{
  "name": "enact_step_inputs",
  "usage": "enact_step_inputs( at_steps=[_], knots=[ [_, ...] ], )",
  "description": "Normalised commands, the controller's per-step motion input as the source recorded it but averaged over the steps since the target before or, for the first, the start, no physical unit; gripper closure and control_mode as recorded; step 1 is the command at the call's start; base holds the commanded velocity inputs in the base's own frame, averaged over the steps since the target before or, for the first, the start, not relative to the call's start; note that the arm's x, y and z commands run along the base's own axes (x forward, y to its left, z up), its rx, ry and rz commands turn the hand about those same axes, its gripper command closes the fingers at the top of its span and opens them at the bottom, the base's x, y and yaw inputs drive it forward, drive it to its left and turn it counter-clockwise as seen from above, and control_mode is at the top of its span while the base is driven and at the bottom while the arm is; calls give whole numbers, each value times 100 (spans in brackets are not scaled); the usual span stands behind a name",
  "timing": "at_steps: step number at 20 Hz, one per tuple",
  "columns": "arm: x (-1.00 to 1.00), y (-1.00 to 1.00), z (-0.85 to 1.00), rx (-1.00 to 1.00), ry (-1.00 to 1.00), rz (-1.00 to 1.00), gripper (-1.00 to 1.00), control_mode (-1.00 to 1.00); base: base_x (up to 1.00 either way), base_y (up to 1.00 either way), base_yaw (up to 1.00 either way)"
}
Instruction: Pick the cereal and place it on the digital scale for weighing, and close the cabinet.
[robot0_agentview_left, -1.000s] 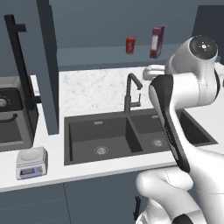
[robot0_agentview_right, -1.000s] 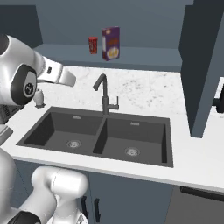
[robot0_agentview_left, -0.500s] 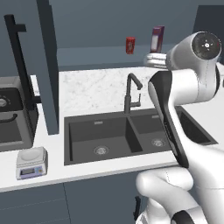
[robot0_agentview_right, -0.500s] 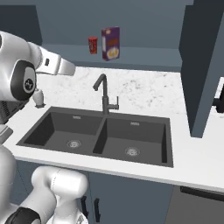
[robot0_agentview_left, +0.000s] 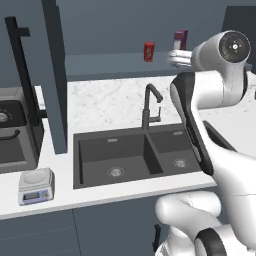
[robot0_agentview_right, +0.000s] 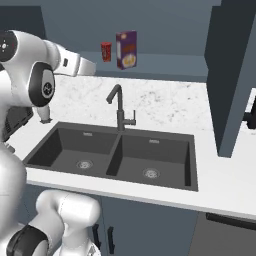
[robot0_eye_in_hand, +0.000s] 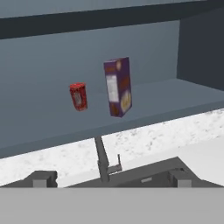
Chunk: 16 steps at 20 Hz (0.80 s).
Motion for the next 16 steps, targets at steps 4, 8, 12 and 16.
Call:
enact_step_inputs(
  at_steps=[4, 8, 12, 16],
  knots=[
    [49, -3, 33, -2, 0, 0, -100, -100, 0, 0, 0],
    [45, 0, 24, -3, 0, 0, -100, -100, 0, 0, 0],
    [46, 0, 10, -2, 0, 0, -100, -100, 0, 0, 0],
    [33, 0, 14, -2, 2, 0, -100, -100, 0, 0, 0]
  ],
)
